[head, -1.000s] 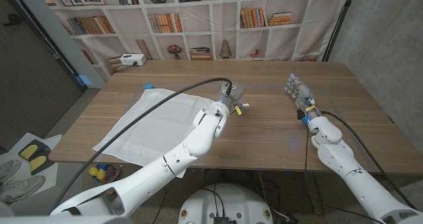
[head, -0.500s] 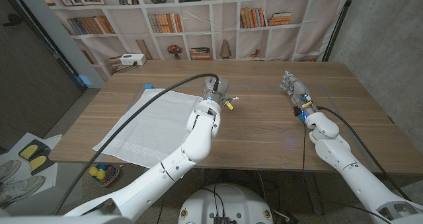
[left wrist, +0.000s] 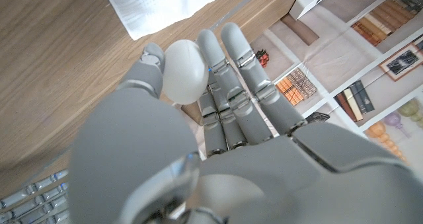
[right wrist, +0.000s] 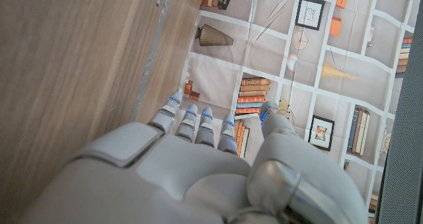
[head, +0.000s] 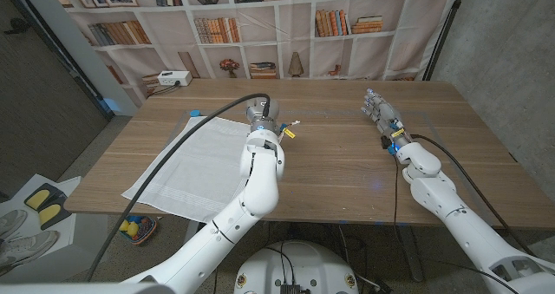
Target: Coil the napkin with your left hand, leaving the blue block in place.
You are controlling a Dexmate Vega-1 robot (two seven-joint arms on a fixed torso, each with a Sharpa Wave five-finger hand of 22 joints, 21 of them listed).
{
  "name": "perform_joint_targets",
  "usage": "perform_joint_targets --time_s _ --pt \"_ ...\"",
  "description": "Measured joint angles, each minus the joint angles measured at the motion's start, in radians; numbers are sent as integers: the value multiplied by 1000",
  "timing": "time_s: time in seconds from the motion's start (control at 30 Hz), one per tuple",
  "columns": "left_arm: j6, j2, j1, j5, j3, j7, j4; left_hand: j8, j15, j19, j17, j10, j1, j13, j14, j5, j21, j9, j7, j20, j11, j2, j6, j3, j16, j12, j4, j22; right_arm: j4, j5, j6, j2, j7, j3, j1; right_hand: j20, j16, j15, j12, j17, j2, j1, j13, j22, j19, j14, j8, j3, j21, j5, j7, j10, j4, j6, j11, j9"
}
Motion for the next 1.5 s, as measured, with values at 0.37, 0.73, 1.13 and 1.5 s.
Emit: perform_joint_targets --time_s 0.37,0.73,1.13,1.5 --pt "-47 41 47 5 -70 -15 -34 4 -2 -16 2 0 0 4 -9 0 15 5 -4 2 0 0 4 0 -17 0 0 0 4 -12 0 -1 15 -17 22 0 0 0 0 0 0 0 5 0 0 0 0 0 0 0 0 0 0 0 0 0" --pt "-153 195 100 -173 -125 56 -131 7 0 -28 -3 2 -3 1 -11 0 32 1 -8 8 -2 3 3 -5 -33 -8 2 0 17 -14 -5 3 29 -26 37 -1 0 0 0 3 0 0 5 0 1 0 0 0 0 0 0 0 0 0 0 0" --pt "-158 249 144 -153 -149 31 -160 7 0 -37 -3 3 -3 3 -11 0 52 0 -9 9 -3 3 2 -11 -42 -8 5 -3 35 -19 -11 10 42 -37 54 -1 0 0 -7 3 0 0 5 0 1 0 0 0 0 0 0 0 0 0 0 0" --pt "-133 251 168 -87 -184 -22 -141 7 0 -41 -3 -1 -3 8 -11 0 63 -1 -13 13 -8 3 -1 -11 -55 -15 5 -3 48 -27 -15 17 52 -49 69 -1 0 0 -7 2 0 0 5 0 1 0 0 0 0 0 0 0 0 0 0 0"
